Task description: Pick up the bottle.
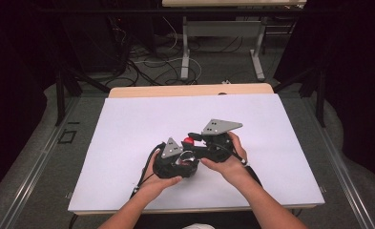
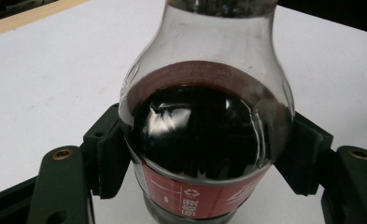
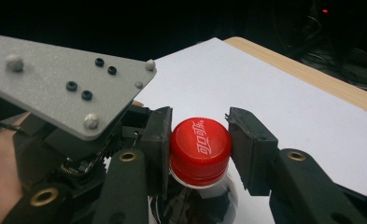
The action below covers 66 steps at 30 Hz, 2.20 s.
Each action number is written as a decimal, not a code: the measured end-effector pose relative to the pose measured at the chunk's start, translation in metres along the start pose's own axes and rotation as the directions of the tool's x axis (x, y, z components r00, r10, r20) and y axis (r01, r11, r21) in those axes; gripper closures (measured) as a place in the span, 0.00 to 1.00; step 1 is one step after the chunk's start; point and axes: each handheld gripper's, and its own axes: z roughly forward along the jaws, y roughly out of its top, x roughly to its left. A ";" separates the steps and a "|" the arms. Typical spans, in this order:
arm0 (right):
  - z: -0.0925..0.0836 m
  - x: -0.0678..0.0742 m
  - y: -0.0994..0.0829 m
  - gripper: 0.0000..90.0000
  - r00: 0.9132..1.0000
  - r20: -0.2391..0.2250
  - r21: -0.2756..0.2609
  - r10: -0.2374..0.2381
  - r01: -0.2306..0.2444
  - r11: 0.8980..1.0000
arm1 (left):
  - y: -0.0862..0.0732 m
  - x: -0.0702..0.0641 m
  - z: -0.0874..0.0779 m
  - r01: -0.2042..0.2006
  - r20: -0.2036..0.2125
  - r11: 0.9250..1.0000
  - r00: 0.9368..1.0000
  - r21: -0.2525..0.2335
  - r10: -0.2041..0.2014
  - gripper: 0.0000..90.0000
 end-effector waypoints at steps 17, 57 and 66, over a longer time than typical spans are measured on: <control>0.002 -0.030 0.012 0.61 0.948 -0.285 0.050 -0.143 0.164 0.985 | 0.001 0.001 -0.002 -0.014 0.016 1.000 1.000 -0.005 0.014 0.33; 0.005 -0.007 0.016 0.55 0.984 -0.088 -0.003 -0.155 0.156 0.988 | 0.001 0.001 -0.002 0.009 0.007 1.000 1.000 -0.008 -0.009 0.33; 0.007 0.010 0.010 0.60 0.985 -0.011 0.022 -0.174 0.174 0.984 | 0.001 0.003 -0.003 0.015 0.004 1.000 1.000 -0.021 -0.014 0.33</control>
